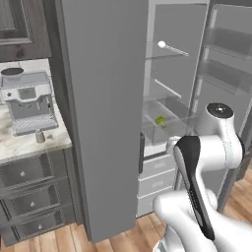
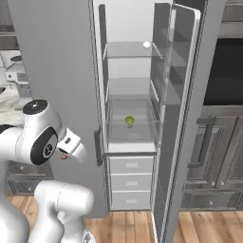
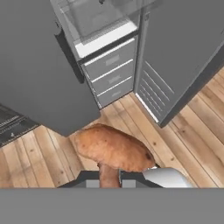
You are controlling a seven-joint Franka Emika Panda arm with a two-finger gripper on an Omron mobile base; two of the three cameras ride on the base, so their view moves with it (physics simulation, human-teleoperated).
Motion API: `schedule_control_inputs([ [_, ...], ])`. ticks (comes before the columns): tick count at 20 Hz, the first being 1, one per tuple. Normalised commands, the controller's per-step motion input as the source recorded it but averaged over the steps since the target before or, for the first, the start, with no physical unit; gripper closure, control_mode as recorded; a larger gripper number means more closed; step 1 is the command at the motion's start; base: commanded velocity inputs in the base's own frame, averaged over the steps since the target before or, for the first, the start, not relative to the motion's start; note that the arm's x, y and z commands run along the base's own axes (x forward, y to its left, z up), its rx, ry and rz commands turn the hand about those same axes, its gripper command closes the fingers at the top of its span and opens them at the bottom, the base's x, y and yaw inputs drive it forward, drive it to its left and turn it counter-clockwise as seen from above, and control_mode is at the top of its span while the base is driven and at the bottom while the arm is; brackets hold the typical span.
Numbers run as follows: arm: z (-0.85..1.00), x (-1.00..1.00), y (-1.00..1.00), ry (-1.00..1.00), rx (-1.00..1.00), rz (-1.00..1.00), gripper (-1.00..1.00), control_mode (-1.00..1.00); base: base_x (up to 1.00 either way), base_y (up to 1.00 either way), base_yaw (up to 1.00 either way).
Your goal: Place the broccoli and mushroom inside the fridge drawer. Close the drawer after placing the vegetables.
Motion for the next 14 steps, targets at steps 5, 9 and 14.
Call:
schedule_control_inputs([
  [5, 0.0, 0.0, 0.0, 0.0, 0.0, 0.0, 1.0, 1.0, 0.76, -0.13, -0.04],
  [9, 0.0, 0.0, 0.0, 0.0, 0.0, 0.0, 1.0, 1.0, 0.36, -0.25, -0.15],
  [14, 0.0, 0.0, 0.0, 0.0, 0.0, 0.0, 1.0, 1.0, 0.51, -0.14, -0.22],
])
